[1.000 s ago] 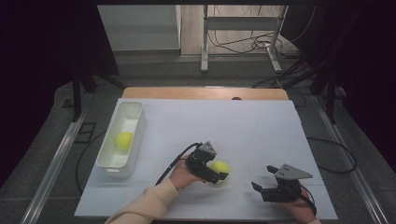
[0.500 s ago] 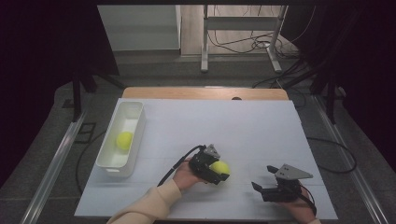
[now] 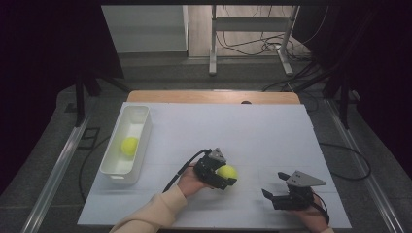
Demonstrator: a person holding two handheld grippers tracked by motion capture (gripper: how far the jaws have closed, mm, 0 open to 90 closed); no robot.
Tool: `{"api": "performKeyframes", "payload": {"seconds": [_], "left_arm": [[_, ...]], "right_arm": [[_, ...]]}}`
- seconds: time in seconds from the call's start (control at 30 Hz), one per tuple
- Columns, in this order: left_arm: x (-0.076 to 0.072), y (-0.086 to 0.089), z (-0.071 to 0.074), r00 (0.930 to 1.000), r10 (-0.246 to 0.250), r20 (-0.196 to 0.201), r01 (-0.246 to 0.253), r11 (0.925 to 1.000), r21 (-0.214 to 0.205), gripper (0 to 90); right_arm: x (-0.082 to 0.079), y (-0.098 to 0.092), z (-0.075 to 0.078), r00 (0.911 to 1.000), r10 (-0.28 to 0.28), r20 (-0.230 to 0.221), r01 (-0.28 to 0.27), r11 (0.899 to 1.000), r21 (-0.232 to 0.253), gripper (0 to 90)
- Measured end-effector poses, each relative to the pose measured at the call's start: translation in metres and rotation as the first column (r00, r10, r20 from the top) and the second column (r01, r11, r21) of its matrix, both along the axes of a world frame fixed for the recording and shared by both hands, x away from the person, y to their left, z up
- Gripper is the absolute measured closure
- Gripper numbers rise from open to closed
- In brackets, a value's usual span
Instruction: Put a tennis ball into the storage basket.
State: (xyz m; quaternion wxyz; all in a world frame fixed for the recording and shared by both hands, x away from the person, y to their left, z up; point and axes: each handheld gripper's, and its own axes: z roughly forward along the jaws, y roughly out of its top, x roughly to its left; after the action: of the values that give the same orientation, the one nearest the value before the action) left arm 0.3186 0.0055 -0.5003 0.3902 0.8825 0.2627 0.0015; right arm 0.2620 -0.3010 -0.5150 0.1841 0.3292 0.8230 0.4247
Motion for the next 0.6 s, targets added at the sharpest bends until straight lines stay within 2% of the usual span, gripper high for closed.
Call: {"api": "performKeyframes", "payload": {"seconds": [0.6], "left_arm": [[-0.003, 0.016, 0.02, 0.9985, 0.03, 0.046, -0.027, 0.9978, -0.06, 26.9]], "right_arm": [[0.0, 0.0, 0.0, 1.0, -0.003, 0.001, 0.003, 1.0, -0.003, 12.8]]}}
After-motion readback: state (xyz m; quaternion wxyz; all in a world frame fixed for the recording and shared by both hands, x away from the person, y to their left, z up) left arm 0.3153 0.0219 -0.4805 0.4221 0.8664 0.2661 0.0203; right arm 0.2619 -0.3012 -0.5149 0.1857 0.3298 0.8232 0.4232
